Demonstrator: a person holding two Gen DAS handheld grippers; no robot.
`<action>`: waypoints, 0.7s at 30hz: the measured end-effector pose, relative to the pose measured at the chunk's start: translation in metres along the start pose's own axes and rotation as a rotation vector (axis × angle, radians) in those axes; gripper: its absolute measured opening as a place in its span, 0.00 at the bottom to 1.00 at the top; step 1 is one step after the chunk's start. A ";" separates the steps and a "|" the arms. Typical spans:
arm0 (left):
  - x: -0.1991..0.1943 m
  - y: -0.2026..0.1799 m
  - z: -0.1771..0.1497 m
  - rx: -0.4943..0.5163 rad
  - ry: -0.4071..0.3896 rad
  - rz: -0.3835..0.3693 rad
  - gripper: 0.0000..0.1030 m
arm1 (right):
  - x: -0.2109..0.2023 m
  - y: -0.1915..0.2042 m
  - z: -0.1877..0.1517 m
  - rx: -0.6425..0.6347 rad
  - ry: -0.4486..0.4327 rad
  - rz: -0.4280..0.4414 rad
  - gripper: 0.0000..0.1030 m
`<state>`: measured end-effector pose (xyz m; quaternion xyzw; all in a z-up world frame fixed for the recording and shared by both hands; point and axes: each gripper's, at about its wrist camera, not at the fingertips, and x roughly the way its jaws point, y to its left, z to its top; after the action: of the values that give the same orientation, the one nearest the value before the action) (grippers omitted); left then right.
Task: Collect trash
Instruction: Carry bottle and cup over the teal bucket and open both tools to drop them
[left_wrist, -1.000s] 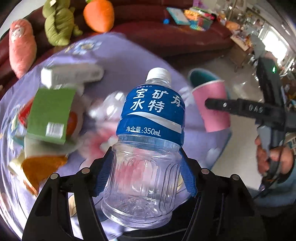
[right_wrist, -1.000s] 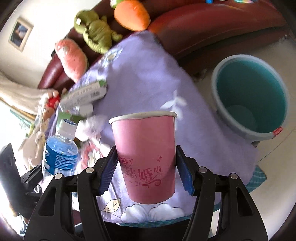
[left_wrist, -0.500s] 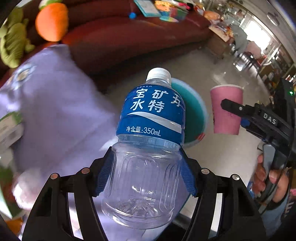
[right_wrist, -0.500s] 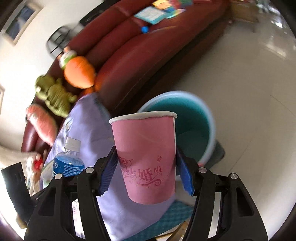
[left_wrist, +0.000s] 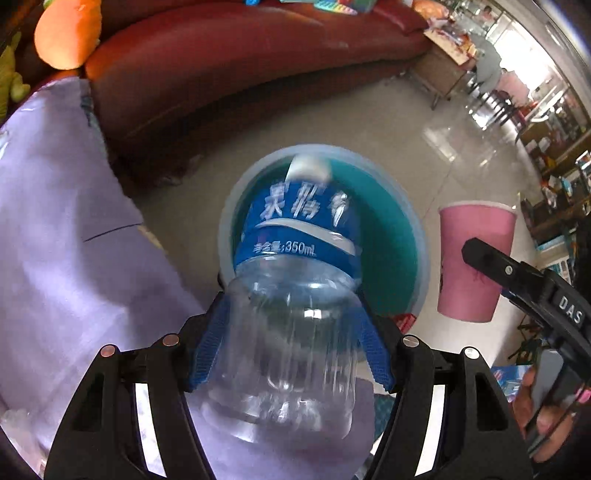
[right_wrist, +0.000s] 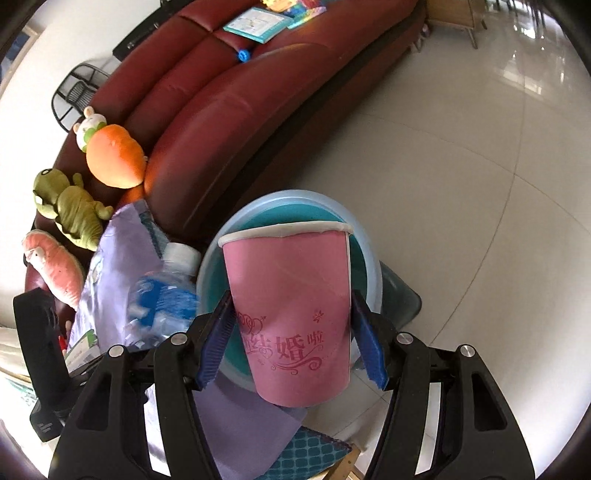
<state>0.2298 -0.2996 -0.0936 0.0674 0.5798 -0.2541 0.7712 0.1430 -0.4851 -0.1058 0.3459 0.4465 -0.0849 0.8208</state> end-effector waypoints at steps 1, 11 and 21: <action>0.002 -0.001 0.000 0.003 0.003 0.000 0.67 | 0.003 0.002 0.000 -0.002 0.005 -0.005 0.57; 0.008 0.010 -0.009 0.005 0.011 0.006 0.71 | 0.021 0.006 -0.001 -0.020 0.049 -0.013 0.57; -0.017 0.029 -0.028 -0.037 -0.055 0.005 0.75 | 0.036 0.033 -0.010 -0.089 0.105 -0.006 0.60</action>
<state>0.2159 -0.2583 -0.0918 0.0476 0.5629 -0.2432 0.7885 0.1726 -0.4474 -0.1219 0.3117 0.4932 -0.0493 0.8107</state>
